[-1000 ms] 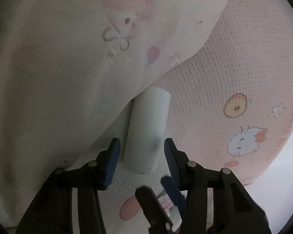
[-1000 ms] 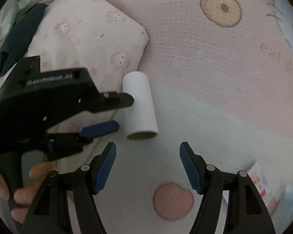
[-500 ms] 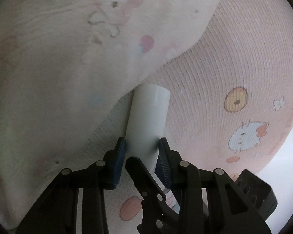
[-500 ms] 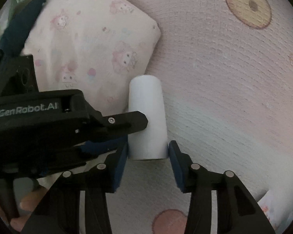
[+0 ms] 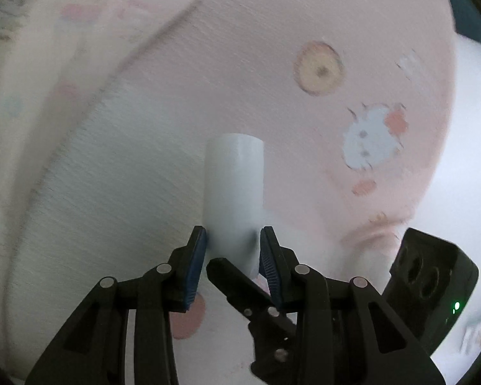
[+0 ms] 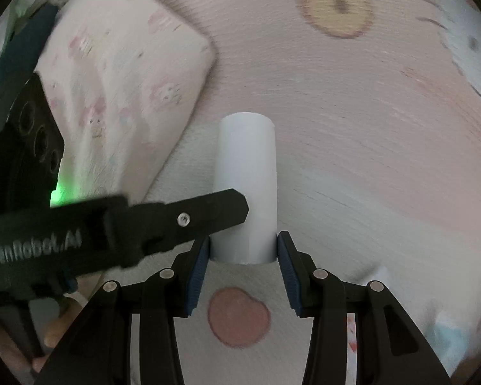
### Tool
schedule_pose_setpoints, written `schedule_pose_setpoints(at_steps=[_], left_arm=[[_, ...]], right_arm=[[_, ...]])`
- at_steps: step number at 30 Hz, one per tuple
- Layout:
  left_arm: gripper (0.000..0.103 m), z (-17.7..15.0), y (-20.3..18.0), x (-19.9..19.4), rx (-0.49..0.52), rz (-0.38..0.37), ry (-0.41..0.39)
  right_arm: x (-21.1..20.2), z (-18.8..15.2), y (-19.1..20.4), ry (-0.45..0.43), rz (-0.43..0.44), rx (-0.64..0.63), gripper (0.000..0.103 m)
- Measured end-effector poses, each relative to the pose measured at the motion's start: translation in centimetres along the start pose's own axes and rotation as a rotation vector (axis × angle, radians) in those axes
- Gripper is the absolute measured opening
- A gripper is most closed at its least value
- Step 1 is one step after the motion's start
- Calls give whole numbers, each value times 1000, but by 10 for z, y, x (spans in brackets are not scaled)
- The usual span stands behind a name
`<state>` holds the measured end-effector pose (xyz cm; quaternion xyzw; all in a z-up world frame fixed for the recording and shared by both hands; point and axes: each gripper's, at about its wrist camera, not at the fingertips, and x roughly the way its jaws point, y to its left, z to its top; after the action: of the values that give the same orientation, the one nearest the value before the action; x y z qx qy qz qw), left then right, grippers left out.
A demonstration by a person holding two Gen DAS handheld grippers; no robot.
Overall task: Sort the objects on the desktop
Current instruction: 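Lift the tube and carry it in the left tool over the box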
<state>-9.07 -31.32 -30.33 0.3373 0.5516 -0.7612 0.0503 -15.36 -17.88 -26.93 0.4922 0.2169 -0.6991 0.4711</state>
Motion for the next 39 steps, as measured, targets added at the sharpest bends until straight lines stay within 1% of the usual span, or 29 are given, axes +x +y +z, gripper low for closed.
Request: schedule_pose_setpoints(at_steps=[2, 5, 6, 7, 8, 10, 11, 12, 14, 15, 16, 17, 18, 21, 22, 25, 27, 29, 32, 34, 36, 38, 39], left_arm=[[38, -9, 0, 2, -19, -44, 24], [38, -23, 4, 1, -54, -106, 64], [38, -27, 4, 0, -59, -121, 76], [38, -33, 4, -1, -56, -130, 92], [38, -38, 1, 0, -49, -130, 105], [38, -51, -7, 3, -16, -106, 125], [38, -56, -17, 10, 1, -88, 135], [38, -64, -18, 9, 6, -83, 135], [38, -83, -19, 5, 20, -75, 137], [38, -91, -21, 4, 32, -67, 135], [38, -99, -27, 9, 49, -61, 134], [38, -103, -38, 20, 60, -56, 140], [38, -111, -34, 11, 60, -59, 150], [38, -133, -27, 12, 26, -74, 184], [38, -141, -27, 11, 38, -65, 205], [38, -157, -40, 10, 140, -10, 224], [38, -167, -51, 11, 208, 16, 231], [38, -174, -56, 12, 243, 37, 247], [38, -181, -63, 22, 286, 85, 269], [38, -183, -65, 22, 316, 100, 269], [41, -181, -67, 26, 316, 106, 269], [46, -179, -63, 27, 290, 105, 291], [46, -178, -61, 28, 274, 100, 303]], right_arm=[[-12, -10, -8, -2, -19, 21, 41], [-21, -20, -17, 20, -29, 47, 41], [-27, -32, -20, 22, -27, 59, 41], [-28, -27, -26, 19, -22, 70, 41], [-34, -36, -32, 20, -12, 98, 41], [-39, -43, -37, 30, -1, 143, 41], [-46, -55, -40, 24, 3, 172, 41], [-47, -59, -42, 18, 1, 176, 41], [-55, -77, -42, 12, -28, 165, 40], [-56, -80, -29, 14, -42, 168, 40], [-59, -89, -27, 14, -63, 174, 40], [-73, -108, -31, 12, -81, 173, 40], [-77, -115, -32, 12, -94, 173, 40], [-79, -135, -37, 26, -102, 225, 40], [-82, -142, -39, 29, -102, 241, 40], [-87, -166, -44, 32, -82, 300, 40], [-88, -182, -51, 35, -42, 378, 40], [-85, -195, -53, 37, -21, 431, 40], [-81, -207, -49, 59, -29, 417, 40], [-78, -216, -45, 71, -28, 412, 40], [-76, -224, -43, 80, -19, 408, 41], [-75, -231, -45, 95, -2, 420, 41], [-79, -234, -48, 98, 6, 427, 41]])
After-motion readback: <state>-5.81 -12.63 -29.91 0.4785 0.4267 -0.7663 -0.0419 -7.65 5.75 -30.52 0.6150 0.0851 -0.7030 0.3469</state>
